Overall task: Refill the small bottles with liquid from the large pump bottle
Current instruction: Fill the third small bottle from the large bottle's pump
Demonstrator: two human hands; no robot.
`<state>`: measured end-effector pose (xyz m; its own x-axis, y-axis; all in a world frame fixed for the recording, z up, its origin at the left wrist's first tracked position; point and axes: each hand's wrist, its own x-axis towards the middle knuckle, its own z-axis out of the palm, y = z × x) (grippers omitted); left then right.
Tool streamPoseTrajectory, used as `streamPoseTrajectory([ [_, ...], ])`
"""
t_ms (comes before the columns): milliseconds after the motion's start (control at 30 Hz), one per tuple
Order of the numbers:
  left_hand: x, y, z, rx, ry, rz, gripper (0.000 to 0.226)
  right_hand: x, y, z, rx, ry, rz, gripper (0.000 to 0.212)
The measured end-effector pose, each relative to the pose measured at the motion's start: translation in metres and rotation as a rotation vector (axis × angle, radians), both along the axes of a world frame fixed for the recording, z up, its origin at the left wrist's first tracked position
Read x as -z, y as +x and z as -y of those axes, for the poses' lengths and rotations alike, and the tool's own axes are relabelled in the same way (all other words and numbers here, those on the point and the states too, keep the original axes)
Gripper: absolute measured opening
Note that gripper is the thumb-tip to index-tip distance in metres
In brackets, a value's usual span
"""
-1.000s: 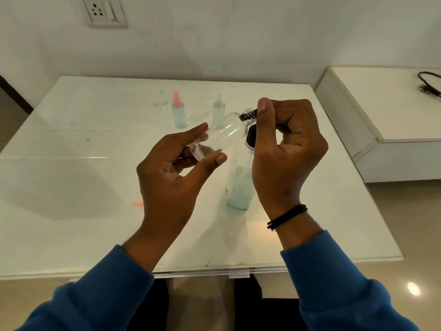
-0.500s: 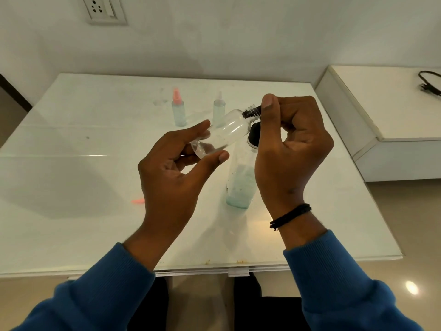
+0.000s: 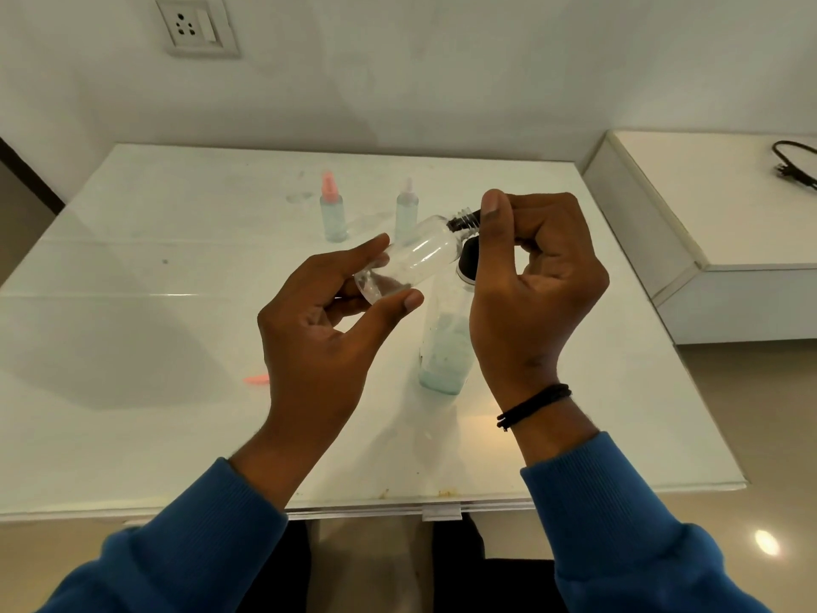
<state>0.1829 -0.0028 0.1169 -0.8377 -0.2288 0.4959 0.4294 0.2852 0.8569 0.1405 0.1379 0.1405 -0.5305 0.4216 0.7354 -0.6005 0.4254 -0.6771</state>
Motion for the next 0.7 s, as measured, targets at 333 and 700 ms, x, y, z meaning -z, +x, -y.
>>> streamPoseTrajectory([
  [333, 0.0018, -0.0014, 0.0004, -0.007, 0.002, -0.003, 0.047, -0.0029, 0.0001, 0.0015, -0.017, -0.004, 0.004, 0.020],
  [700, 0.0019, -0.0009, 0.0001, -0.004, 0.005, -0.015, 0.046, -0.0065, 0.0017, 0.0000, -0.028, -0.005, 0.010, 0.021],
])
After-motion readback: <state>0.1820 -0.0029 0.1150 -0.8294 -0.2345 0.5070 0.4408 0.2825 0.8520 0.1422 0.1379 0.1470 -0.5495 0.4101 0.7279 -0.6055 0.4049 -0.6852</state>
